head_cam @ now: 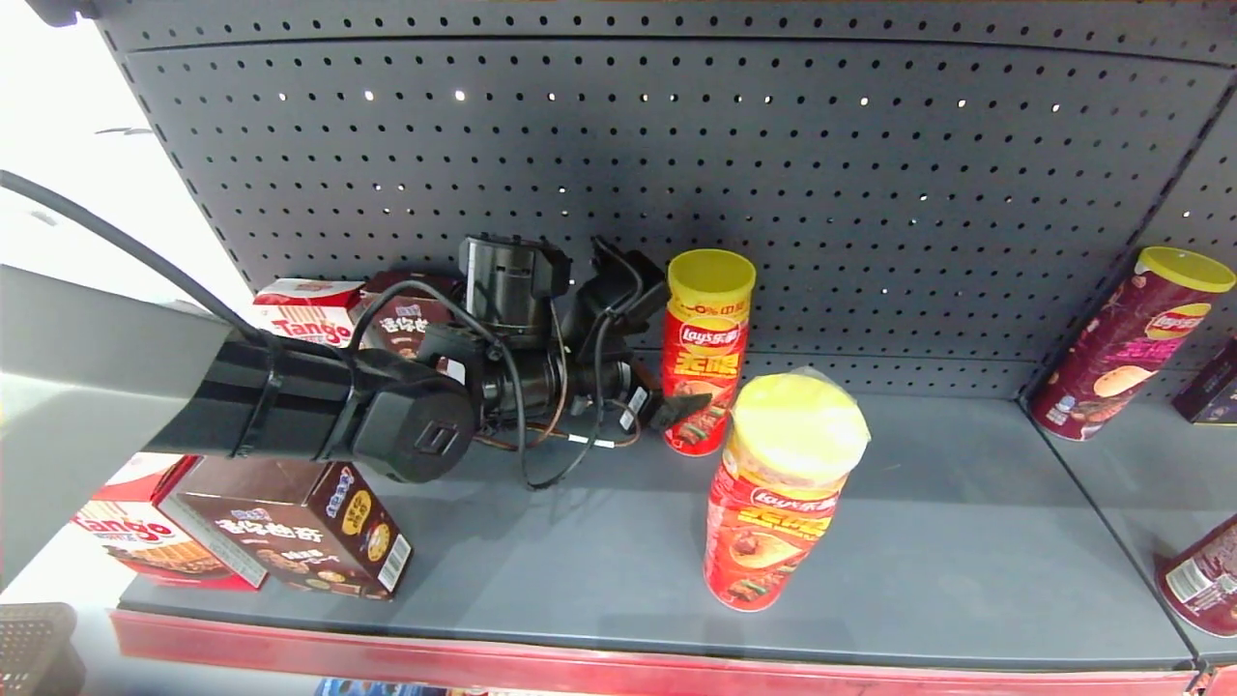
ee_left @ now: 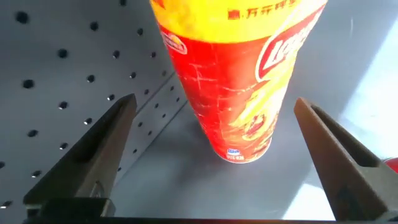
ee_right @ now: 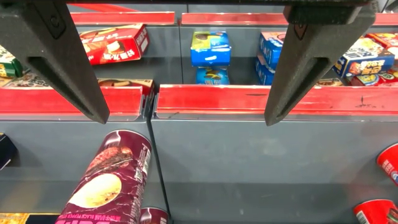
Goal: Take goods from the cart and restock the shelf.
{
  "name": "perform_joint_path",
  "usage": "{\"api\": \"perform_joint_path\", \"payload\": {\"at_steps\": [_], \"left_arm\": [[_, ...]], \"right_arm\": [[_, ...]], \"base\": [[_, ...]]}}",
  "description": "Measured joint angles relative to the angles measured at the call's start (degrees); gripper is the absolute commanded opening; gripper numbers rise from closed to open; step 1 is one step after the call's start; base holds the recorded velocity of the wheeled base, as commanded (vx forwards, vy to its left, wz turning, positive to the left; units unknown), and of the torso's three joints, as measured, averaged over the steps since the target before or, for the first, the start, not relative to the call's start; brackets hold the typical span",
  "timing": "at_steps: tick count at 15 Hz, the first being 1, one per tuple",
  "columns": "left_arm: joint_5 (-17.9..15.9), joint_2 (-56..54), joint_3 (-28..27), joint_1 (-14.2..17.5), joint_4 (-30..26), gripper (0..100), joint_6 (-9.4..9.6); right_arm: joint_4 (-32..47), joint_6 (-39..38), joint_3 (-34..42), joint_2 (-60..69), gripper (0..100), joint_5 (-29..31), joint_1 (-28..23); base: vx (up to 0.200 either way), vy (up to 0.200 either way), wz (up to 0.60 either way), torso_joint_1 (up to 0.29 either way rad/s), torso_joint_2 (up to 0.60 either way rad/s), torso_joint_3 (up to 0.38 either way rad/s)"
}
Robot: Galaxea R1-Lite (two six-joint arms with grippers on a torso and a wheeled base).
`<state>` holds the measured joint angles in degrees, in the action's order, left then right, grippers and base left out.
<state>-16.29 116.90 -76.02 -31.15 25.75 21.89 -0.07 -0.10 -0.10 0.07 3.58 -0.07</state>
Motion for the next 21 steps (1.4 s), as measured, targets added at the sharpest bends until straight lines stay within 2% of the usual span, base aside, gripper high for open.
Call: {"api": "perform_joint_path", "payload": {"at_steps": [6,9,12,14,16,17,19,21], "left_arm": [[2.8,0.4,1.2,0.2,0.0,100,-0.20],[5.2,0.0,4.1,0.4,0.0,100,-0.50],[5.0,-2.8,8.1,0.5,1.6,100,-2.44],[5.3,-5.2,9.7,0.5,1.9,100,-3.07],[8.6,-6.7,10.2,0.7,1.6,100,-3.15],[9.2,-7.1,10.3,0.8,1.5,100,-3.18],[15.3,-7.7,10.3,0.8,1.2,100,-3.18],[20.0,-7.9,10.2,0.7,1.1,100,-3.10]], "right_arm": [[0.0,0.0,0.0,0.0,100,0.0,0.0],[0.0,0.0,0.0,0.0,100,0.0,0.0],[0.0,0.0,0.0,0.0,100,0.0,0.0],[0.0,0.0,0.0,0.0,100,0.0,0.0],[0.0,0.0,0.0,0.0,100,0.0,0.0],[0.0,0.0,0.0,0.0,100,0.0,0.0],[0.0,0.0,0.0,0.0,100,0.0,0.0],[0.0,0.0,0.0,0.0,100,0.0,0.0]], "base": [[0.000,0.000,0.00,0.000,0.00,0.000],[0.000,0.000,0.00,0.000,0.00,0.000],[0.000,0.000,0.00,0.000,0.00,0.000],[0.000,0.000,0.00,0.000,0.00,0.000],[0.000,0.000,0.00,0.000,0.00,0.000],[0.000,0.000,0.00,0.000,0.00,0.000],[0.000,0.000,0.00,0.000,0.00,0.000],[0.000,0.000,0.00,0.000,0.00,0.000]]}}
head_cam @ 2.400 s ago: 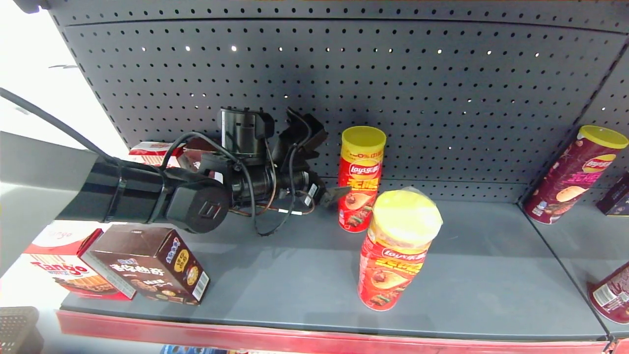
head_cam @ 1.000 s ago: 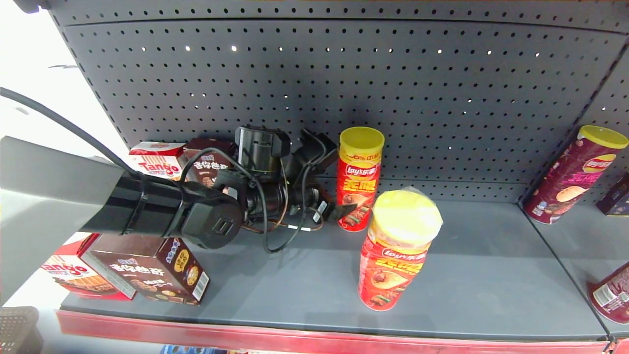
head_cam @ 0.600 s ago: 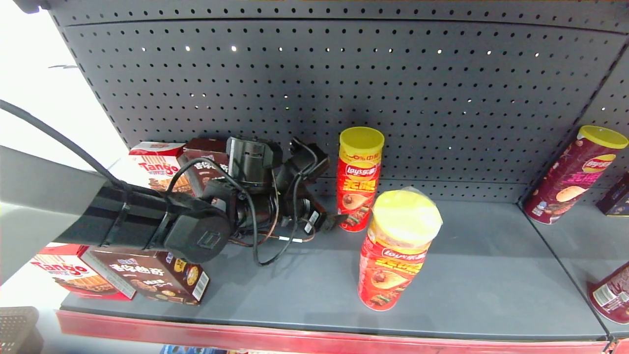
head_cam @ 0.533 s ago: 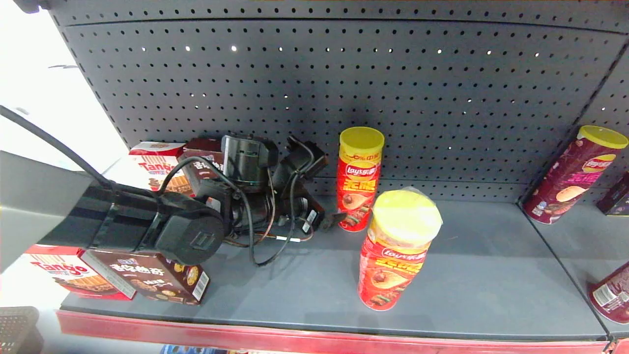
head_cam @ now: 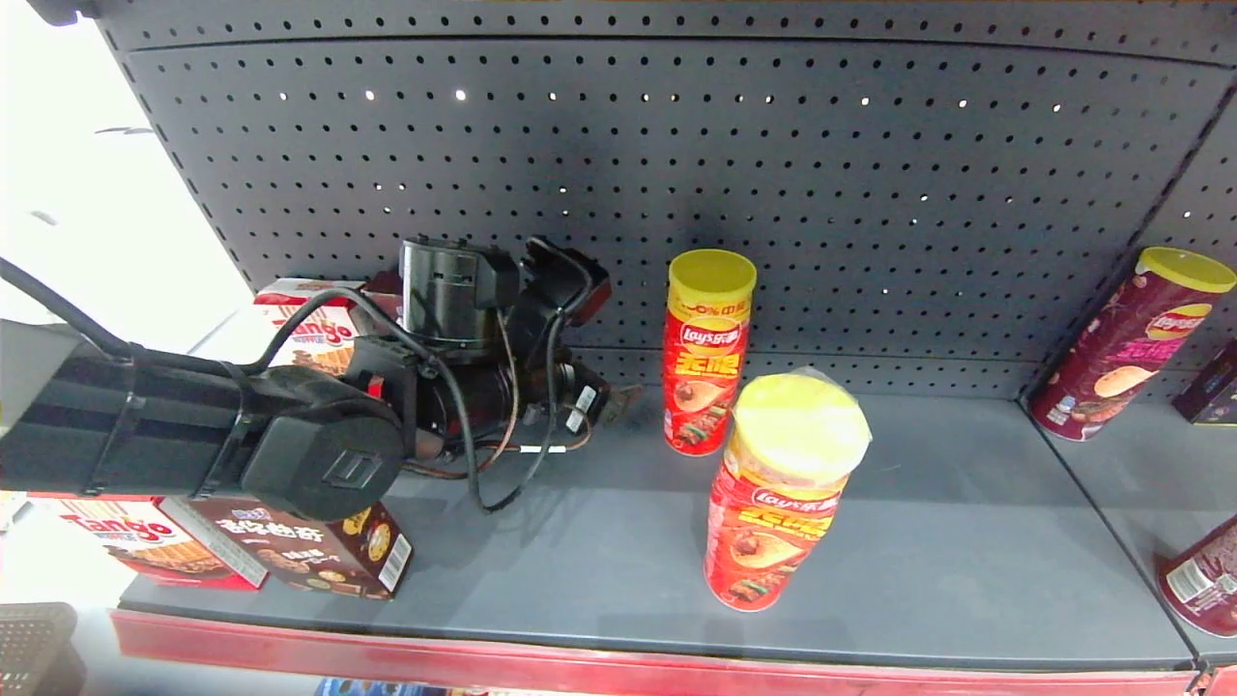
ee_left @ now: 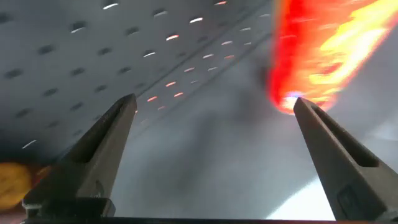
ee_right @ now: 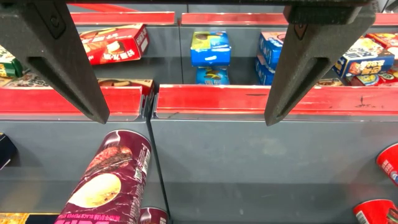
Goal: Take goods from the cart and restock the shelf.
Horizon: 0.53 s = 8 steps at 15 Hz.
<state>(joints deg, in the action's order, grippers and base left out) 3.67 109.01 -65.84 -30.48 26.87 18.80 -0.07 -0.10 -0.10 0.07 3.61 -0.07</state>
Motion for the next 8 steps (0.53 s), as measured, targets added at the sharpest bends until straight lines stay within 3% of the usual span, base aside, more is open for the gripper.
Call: {"api": "perform_joint_path", "payload": {"at_steps": [2,8], "left_arm": [[3.7,0.3,-0.3,-0.4,0.1,100,0.11],[4.6,5.2,-4.8,-0.7,0.3,100,-0.06]], "right_arm": [[0.0,0.0,0.0,0.0,100,0.0,0.0],[0.0,0.0,0.0,0.0,100,0.0,0.0]], "base": [[0.000,0.000,0.00,0.000,0.00,0.000],[0.000,0.000,0.00,0.000,0.00,0.000]]}}
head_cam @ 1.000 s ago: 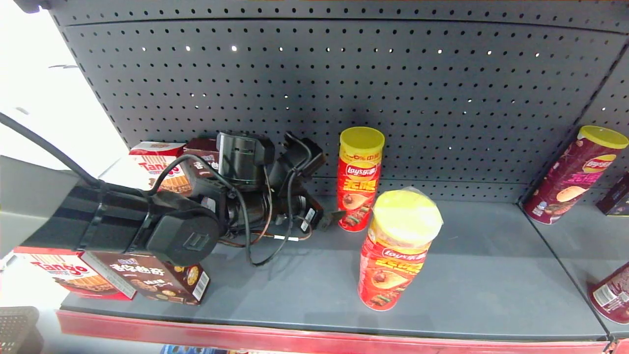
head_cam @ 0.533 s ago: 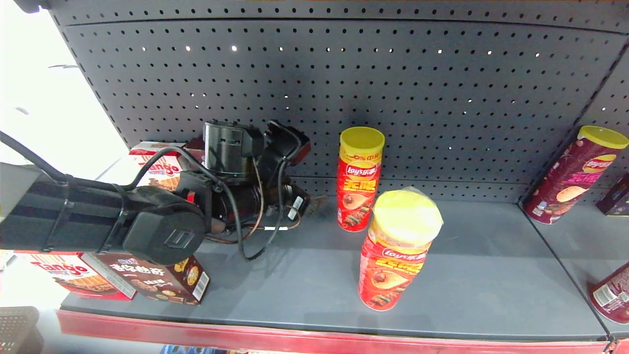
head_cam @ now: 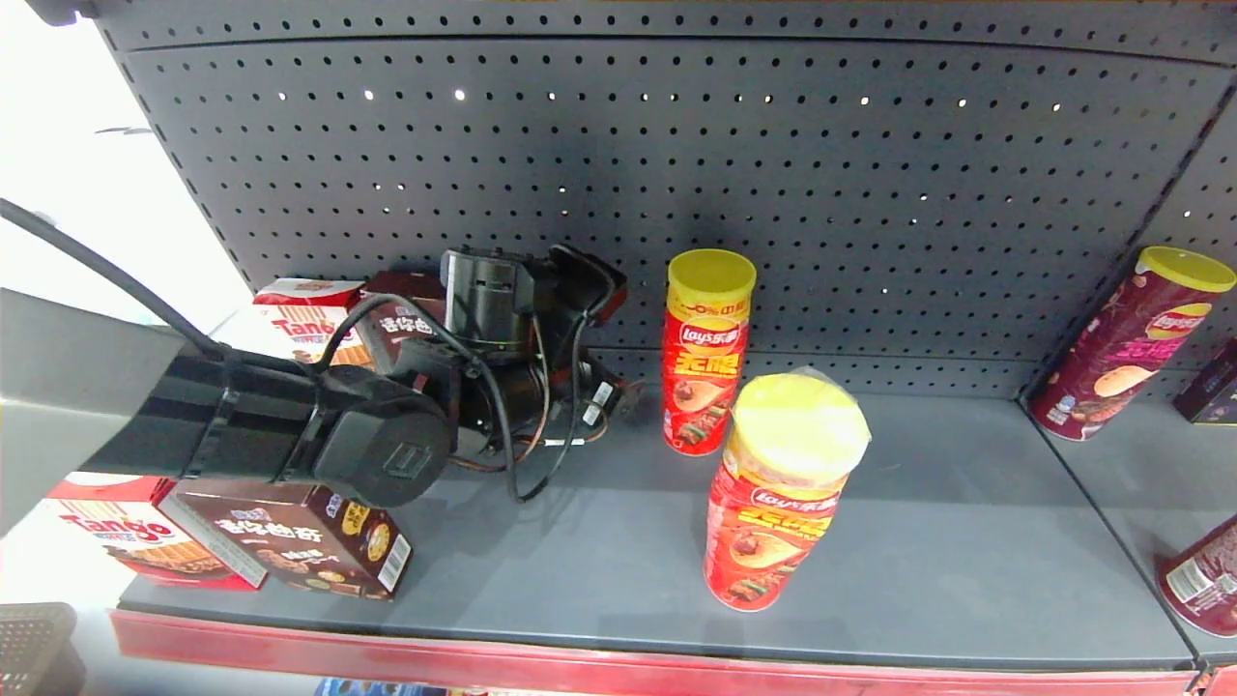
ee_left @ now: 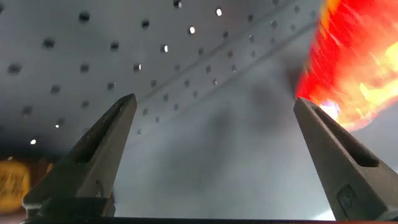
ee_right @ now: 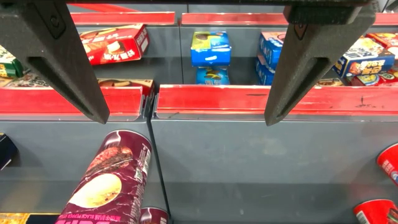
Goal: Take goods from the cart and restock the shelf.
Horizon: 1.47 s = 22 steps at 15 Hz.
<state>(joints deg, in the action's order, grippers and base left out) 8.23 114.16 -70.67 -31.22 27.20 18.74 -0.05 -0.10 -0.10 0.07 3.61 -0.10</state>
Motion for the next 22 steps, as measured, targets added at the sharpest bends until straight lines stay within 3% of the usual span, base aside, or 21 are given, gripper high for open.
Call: {"api": "perform_joint_path", "payload": {"at_steps": [14,22], "left_arm": [[-0.4,6.3,-6.0,-1.6,-0.1,100,-0.10],[-0.1,2.6,-5.5,-1.2,-0.2,100,-1.19]], "right_arm": [[0.0,0.0,0.0,0.0,100,0.0,0.0],[0.0,0.0,0.0,0.0,100,0.0,0.0]], "base": [[0.000,0.000,0.00,0.000,0.00,0.000],[0.000,0.000,0.00,0.000,0.00,0.000]]}}
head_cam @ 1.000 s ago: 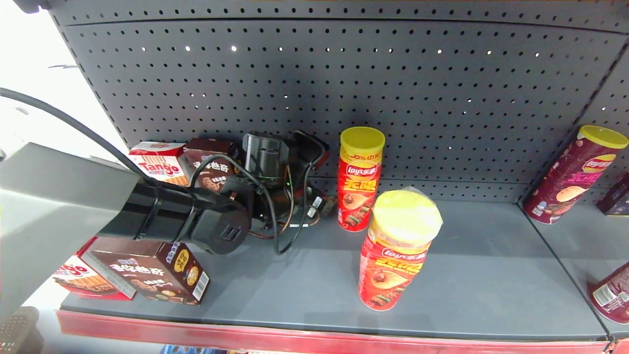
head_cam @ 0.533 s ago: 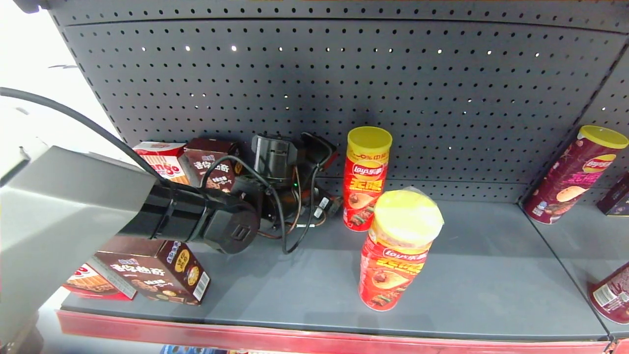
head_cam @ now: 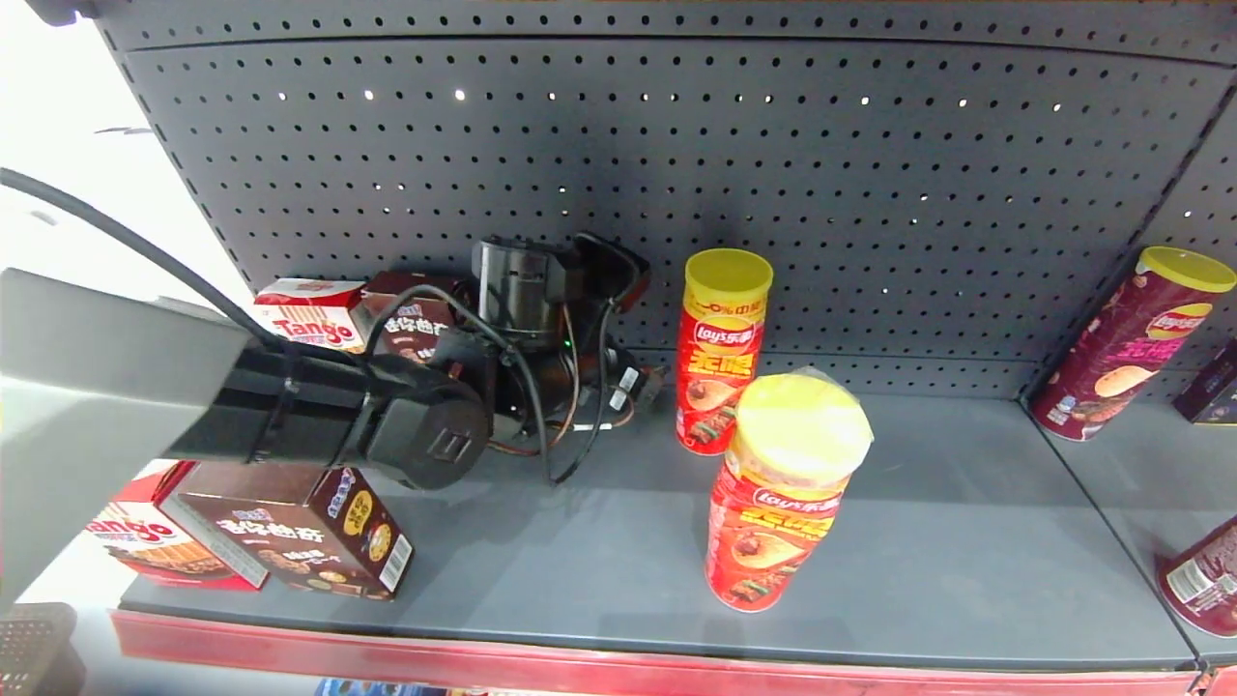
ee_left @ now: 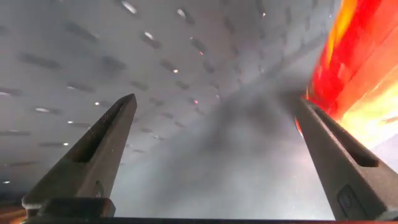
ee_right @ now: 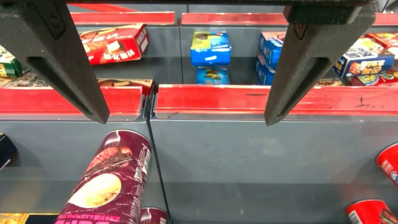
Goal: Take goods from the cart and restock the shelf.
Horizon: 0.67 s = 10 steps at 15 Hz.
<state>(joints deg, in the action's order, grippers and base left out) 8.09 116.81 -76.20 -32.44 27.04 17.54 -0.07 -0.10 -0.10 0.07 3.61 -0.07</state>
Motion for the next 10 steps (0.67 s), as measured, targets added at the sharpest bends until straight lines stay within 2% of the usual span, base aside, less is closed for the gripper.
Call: {"api": "perform_joint_path", "payload": {"at_steps": [3,5,10], "left_arm": [[0.0,-7.0,2.0,0.2,-0.2,100,-0.61],[0.0,-12.5,4.5,0.1,-0.2,100,-2.88],[0.0,-30.4,16.9,0.0,-0.2,100,-6.38]], "right_arm": [[0.0,0.0,0.0,0.0,100,0.0,0.0],[0.0,0.0,0.0,0.0,100,0.0,0.0],[0.0,0.0,0.0,0.0,100,0.0,0.0]], "base": [[0.000,0.000,0.00,0.000,0.00,0.000],[0.000,0.000,0.00,0.000,0.00,0.000],[0.000,0.000,0.00,0.000,0.00,0.000]]}}
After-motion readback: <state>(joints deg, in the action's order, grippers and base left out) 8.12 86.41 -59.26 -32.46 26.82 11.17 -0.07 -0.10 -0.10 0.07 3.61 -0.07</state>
